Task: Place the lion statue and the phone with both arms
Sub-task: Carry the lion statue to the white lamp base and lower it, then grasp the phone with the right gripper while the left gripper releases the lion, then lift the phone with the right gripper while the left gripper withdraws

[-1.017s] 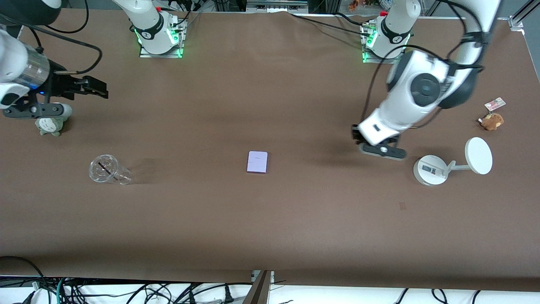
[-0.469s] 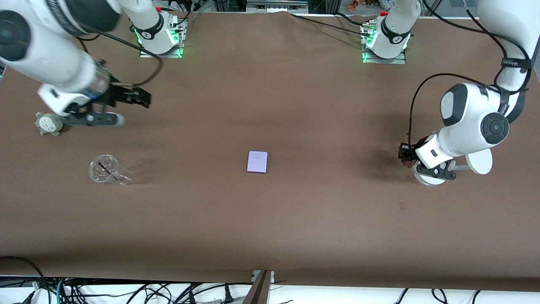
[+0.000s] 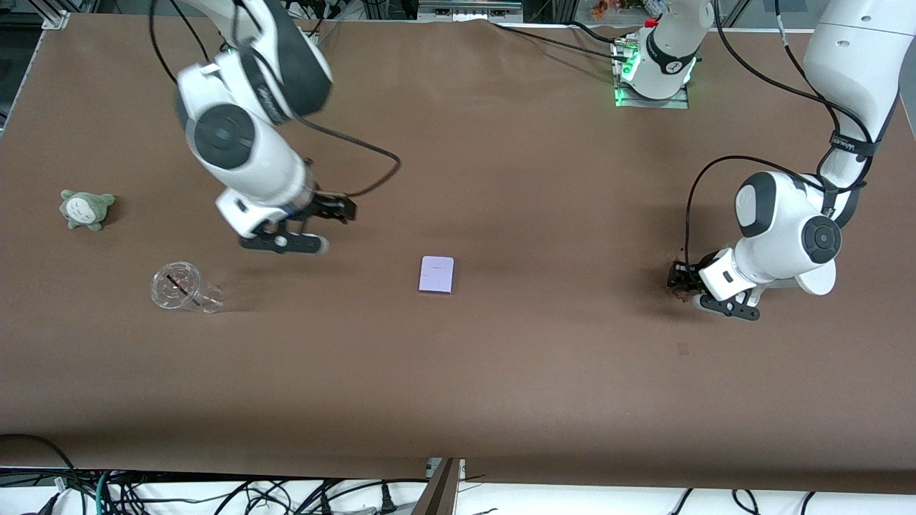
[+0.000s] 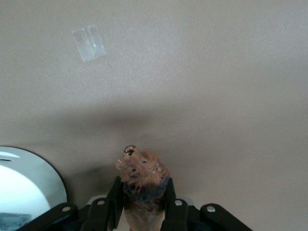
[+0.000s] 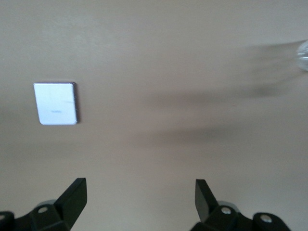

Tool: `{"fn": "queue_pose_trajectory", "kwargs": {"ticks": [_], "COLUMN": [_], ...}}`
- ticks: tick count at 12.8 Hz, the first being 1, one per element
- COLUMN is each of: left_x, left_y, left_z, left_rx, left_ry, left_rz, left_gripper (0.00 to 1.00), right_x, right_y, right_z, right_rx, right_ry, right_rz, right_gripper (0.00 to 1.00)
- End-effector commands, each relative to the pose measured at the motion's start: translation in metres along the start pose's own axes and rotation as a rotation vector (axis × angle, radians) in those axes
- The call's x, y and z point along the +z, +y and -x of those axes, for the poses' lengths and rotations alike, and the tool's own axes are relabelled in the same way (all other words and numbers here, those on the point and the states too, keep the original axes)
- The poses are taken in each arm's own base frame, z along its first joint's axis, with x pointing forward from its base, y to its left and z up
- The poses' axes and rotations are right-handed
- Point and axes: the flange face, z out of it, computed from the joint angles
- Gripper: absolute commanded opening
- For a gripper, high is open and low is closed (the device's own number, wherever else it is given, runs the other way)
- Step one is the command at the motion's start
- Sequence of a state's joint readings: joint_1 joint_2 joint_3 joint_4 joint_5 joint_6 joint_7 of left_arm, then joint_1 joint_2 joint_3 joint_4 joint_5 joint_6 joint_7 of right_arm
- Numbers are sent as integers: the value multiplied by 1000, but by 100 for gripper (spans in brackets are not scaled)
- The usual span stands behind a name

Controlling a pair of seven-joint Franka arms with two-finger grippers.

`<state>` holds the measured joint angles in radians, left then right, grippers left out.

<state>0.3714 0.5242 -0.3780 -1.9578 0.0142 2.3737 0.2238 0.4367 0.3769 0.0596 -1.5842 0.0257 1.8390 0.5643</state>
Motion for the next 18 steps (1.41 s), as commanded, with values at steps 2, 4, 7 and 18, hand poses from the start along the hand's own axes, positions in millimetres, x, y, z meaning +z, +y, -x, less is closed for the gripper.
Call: {"fn": "queue_pose_trajectory", "kwargs": {"ticks": [2,4,7,18], "left_x": [11,12,16,-130], "left_y": [1,5,5,66], "left_z": [-4,-7,-8,-21], "left_rx": [33,40,40,46], "left_ry": [18,23,29,-40], "left_rz": [1,1,3,-57], "left_gripper": [28,36,98,100], "right_x": [51,86,132,227], "right_y": [-64,-77,-107,-171], "right_z": [-25,-37,-34,-31], "right_rx": [31,33,37,-43], "right_ry": [29,62,98,175], "right_rz": [-17,-46,-74,-97], "right_gripper": [99,99,99,99]}}
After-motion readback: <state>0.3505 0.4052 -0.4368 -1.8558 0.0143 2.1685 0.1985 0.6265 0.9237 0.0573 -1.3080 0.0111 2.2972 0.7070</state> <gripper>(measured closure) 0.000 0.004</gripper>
